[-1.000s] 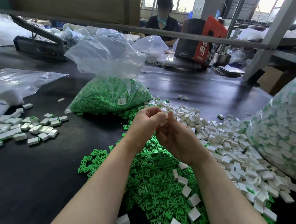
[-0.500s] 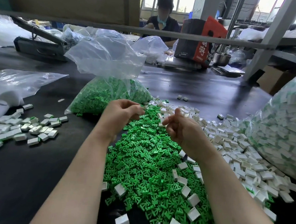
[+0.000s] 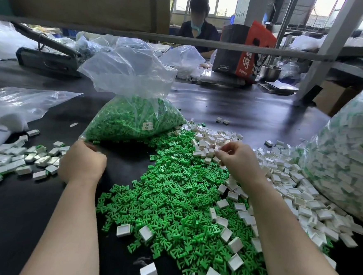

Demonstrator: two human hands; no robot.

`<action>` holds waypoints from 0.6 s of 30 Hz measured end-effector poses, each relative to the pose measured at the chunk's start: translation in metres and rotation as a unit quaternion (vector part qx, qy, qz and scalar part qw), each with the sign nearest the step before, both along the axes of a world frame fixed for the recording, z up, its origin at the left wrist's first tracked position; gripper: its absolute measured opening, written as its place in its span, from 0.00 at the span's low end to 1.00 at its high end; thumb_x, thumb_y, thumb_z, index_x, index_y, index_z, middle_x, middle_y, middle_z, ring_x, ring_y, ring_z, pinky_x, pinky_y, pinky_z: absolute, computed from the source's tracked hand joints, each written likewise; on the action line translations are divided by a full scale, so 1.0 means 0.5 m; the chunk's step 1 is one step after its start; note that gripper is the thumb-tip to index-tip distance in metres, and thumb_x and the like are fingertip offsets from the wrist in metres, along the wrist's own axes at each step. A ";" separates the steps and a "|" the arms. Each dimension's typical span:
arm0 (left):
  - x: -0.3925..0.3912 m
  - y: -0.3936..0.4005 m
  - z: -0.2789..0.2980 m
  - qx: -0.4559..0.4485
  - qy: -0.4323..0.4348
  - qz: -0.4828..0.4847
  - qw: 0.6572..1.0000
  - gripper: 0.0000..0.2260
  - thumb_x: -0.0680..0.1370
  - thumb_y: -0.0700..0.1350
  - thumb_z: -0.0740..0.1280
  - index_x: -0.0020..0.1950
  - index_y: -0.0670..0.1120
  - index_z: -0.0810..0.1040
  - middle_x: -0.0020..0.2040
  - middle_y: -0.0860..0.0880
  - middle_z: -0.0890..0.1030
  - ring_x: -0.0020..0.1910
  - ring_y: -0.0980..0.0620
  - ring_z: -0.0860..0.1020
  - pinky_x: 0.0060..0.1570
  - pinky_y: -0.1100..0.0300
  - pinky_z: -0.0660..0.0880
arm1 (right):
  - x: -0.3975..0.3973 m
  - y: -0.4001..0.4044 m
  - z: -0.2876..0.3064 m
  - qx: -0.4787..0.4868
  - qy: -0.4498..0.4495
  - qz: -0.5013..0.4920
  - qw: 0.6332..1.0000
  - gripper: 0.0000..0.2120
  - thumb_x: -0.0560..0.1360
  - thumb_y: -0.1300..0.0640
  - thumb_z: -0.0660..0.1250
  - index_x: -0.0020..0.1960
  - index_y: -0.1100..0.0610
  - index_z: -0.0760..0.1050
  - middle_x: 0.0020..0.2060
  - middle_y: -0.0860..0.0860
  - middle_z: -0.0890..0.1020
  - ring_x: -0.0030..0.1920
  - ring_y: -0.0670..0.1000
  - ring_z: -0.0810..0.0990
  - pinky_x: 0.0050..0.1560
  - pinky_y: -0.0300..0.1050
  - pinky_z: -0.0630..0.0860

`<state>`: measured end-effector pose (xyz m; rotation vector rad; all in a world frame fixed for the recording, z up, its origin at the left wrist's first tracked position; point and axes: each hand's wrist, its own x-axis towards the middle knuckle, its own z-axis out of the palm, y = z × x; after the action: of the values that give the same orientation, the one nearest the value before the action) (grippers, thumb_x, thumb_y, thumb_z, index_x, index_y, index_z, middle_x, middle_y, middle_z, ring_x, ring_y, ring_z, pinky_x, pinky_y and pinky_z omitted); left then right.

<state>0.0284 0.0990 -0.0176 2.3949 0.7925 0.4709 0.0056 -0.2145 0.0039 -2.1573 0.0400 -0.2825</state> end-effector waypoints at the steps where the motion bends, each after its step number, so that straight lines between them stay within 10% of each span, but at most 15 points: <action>1: -0.001 -0.003 0.000 0.011 0.005 0.000 1.000 0.12 0.73 0.41 0.67 0.55 0.41 0.78 0.55 0.36 0.80 0.56 0.33 0.76 0.53 0.46 0.73 | 0.000 -0.003 0.000 -0.026 0.002 -0.002 1.000 0.05 0.77 0.60 0.69 0.46 0.62 0.78 0.39 0.57 0.82 0.42 0.56 0.81 0.45 0.50 0.80; 6: -0.004 -0.014 0.007 0.053 0.043 0.005 0.998 0.18 0.72 0.41 0.67 0.61 0.39 0.75 0.59 0.35 0.77 0.60 0.32 0.74 0.56 0.44 0.73 | 0.003 0.000 -0.010 -0.157 -0.010 -0.014 0.987 0.05 0.78 0.57 0.68 0.51 0.53 0.82 0.43 0.50 0.83 0.33 0.44 0.74 0.36 0.39 0.72; 11: -0.002 -0.039 0.031 0.082 0.020 -0.021 0.996 0.16 0.72 0.43 0.68 0.58 0.41 0.78 0.57 0.36 0.78 0.58 0.34 0.74 0.53 0.46 0.73 | 0.008 0.021 -0.030 -0.292 0.010 0.003 0.957 0.14 0.81 0.51 0.62 0.64 0.49 0.77 0.65 0.53 0.76 0.64 0.54 0.74 0.69 0.54 0.69; 18: 0.003 -0.159 0.078 -0.039 -0.120 -0.262 0.957 0.02 0.75 0.43 0.70 0.44 0.49 0.79 0.40 0.52 0.81 0.38 0.55 0.77 0.34 0.64 0.70 | 0.009 0.026 -0.046 -0.329 -0.014 -0.013 0.944 0.12 0.77 0.51 0.68 0.57 0.56 0.76 0.50 0.51 0.80 0.55 0.52 0.76 0.63 0.49 0.73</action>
<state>0.0296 0.0195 0.0212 2.2939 0.0562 0.4827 0.0101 -0.2016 -0.0189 -2.8179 -0.0511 -0.3807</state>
